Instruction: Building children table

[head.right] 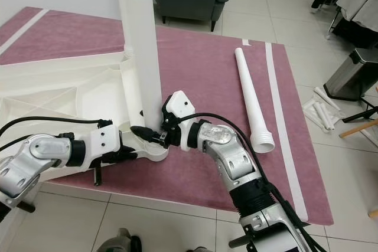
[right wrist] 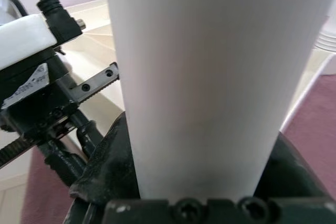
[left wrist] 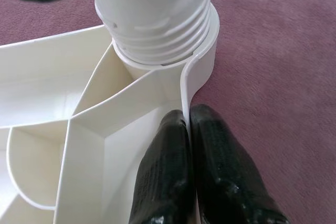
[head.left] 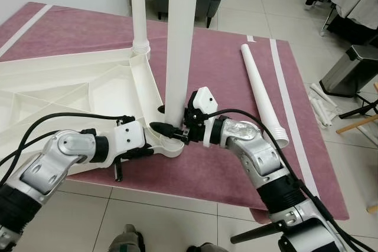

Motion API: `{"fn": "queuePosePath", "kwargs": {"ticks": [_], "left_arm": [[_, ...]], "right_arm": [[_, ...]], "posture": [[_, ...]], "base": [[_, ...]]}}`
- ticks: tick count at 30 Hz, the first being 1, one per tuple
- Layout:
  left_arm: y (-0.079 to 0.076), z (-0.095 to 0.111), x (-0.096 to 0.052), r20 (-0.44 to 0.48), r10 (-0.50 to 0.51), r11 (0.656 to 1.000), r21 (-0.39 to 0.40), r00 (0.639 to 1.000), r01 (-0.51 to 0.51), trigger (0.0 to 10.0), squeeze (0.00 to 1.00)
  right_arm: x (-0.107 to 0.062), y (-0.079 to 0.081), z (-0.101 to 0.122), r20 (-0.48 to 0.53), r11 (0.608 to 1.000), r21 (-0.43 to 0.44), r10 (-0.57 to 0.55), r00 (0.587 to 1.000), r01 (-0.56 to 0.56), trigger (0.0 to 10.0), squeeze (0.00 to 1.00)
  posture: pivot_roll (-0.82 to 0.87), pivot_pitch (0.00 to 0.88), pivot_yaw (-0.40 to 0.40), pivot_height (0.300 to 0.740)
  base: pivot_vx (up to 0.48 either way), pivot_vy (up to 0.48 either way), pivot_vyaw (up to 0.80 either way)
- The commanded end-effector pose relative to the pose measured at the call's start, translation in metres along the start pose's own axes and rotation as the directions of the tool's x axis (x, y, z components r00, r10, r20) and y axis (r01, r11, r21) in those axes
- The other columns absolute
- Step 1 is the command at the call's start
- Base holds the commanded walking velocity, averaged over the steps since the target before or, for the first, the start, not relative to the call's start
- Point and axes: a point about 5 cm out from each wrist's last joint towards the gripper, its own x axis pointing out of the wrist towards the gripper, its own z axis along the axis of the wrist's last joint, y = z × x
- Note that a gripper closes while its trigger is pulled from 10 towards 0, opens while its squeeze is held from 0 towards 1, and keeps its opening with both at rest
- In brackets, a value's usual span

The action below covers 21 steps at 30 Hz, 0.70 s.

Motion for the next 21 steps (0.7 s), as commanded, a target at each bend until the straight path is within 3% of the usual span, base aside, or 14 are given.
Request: {"fn": "queuePosePath", "kwargs": {"ticks": [1, 3, 4, 5, 6, 7, 8, 10, 11, 12, 13, 15, 20, 21], "left_arm": [[0.000, 0.034, 0.023, 0.152, -0.072, 0.995, 0.076, 0.986, 0.060, 0.0, 0.00], [0.000, 0.034, 0.023, 0.152, -0.072, 0.995, 0.076, 0.986, 0.060, 0.0, 0.00], [0.006, 0.038, 0.029, 0.167, -0.053, 0.997, 0.065, 0.985, 0.043, 0.0, 0.00], [0.014, 0.044, 0.037, 0.187, -0.031, 0.998, 0.052, 0.982, 0.021, 0.0, 0.00], [0.014, 0.044, 0.037, 0.187, -0.031, 0.998, 0.052, 0.982, 0.021, 0.0, 0.00], [0.028, 0.057, 0.051, 0.229, 0.006, 1.000, 0.023, 0.973, -0.011, 0.0, 0.00], [0.028, 0.057, 0.051, 0.229, 0.006, 1.000, 0.023, 0.973, -0.011, 0.0, 0.00], [0.035, 0.069, 0.062, 0.254, 0.028, 0.999, 0.010, 0.967, -0.032, 0.0, 0.00], [0.035, 0.069, 0.062, 0.254, 0.028, 0.999, 0.010, 0.967, -0.032, 0.0, 0.00], [0.038, 0.074, 0.067, 0.259, 0.031, 0.999, 0.009, 0.965, -0.034, 0.0, 0.00], [0.038, 0.074, 0.067, 0.259, 0.031, 0.999, 0.009, 0.965, -0.034, 0.0, 0.00], [0.038, 0.078, 0.072, 0.260, 0.024, 0.999, 0.016, 0.965, -0.029, 0.0, 0.00], [0.038, 0.076, 0.072, 0.250, 0.016, 1.000, 0.020, 0.968, -0.022, 0.0, 0.00], [0.038, 0.073, 0.070, 0.242, 0.014, 1.000, 0.020, 0.970, -0.019, 0.0, 0.00]], "right_arm": [[-0.014, -0.024, -0.033, -0.180, 0.937, -0.019, -0.346, 0.921, 0.349, 0.0, 0.00], [-0.014, -0.024, -0.033, -0.180, 0.937, -0.019, -0.346, 0.921, 0.349, 0.0, 0.00], [-0.015, -0.026, -0.039, -0.207, 0.902, -0.036, -0.428, 0.880, 0.430, 0.0, 0.00], [-0.018, -0.029, -0.047, -0.240, 0.843, -0.042, -0.530, 0.813, 0.537, 0.0, 0.00], [-0.018, -0.029, -0.047, -0.240, 0.843, -0.042, -0.530, 0.813, 0.537, 0.0, 0.00], [-0.024, -0.032, -0.061, -0.297, 0.715, -0.048, -0.677, 0.673, 0.697, 0.0, 0.00], [-0.024, -0.032, -0.061, -0.297, 0.715, -0.048, -0.677, 0.673, 0.697, 0.0, 0.00], [-0.028, -0.033, -0.067, -0.315, 0.593, -0.056, -0.774, 0.549, 0.804, 0.0, 0.00], [-0.028, -0.033, -0.067, -0.315, 0.593, -0.056, -0.774, 0.549, 0.804, 0.0, 0.00], [-0.028, -0.032, -0.068, -0.321, 0.538, -0.045, -0.806, 0.498, 0.842, 0.0, 0.00], [-0.028, -0.032, -0.068, -0.321, 0.538, -0.045, -0.806, 0.498, 0.842, 0.0, 0.00], [-0.023, -0.028, -0.066, -0.319, 0.467, -0.023, -0.842, 0.436, 0.884, 0.0, 0.00], [-0.014, -0.022, -0.062, -0.304, 0.468, -0.006, -0.842, 0.445, 0.883, 0.0, 0.00], [-0.011, -0.020, -0.060, -0.289, 0.486, -0.002, -0.837, 0.465, 0.874, 1.2, 0.00]], "posture": [[0.15, 0.068, -0.017, 0.740], [0.15, 0.068, -0.017, 0.740], [0.14, 0.069, -0.014, 0.740], [0.14, 0.071, -0.007, 0.740], [0.14, 0.071, -0.007, 0.740], [0.14, 0.075, -0.001, 0.740], [0.14, 0.075, -0.001, 0.740], [0.13, 0.076, 0.004, 0.740], [0.13, 0.076, 0.004, 0.740], [0.13, 0.076, 0.004, 0.740], [0.13, 0.076, 0.004, 0.740], [0.13, 0.078, 0.012, 0.740], [0.13, 0.080, 0.016, 0.740], [0.13, 0.080, 0.016, 0.740]], "base": [[0.000, 0.000, 0.00], [0.000, 0.000, 0.00], [0.000, 0.000, 0.00], [0.000, 0.000, 0.00], [0.000, 0.000, 0.00], [0.000, 0.000, 0.00], [0.000, 0.000, 0.00], [0.000, 0.000, 0.00], [0.000, 0.000, 0.00], [0.000, 0.000, 0.00], [0.000, 0.000, 0.00], [0.000, 0.000, 0.00], [0.000, 0.000, 0.00], [0.000, 0.000, 0.00]]}}
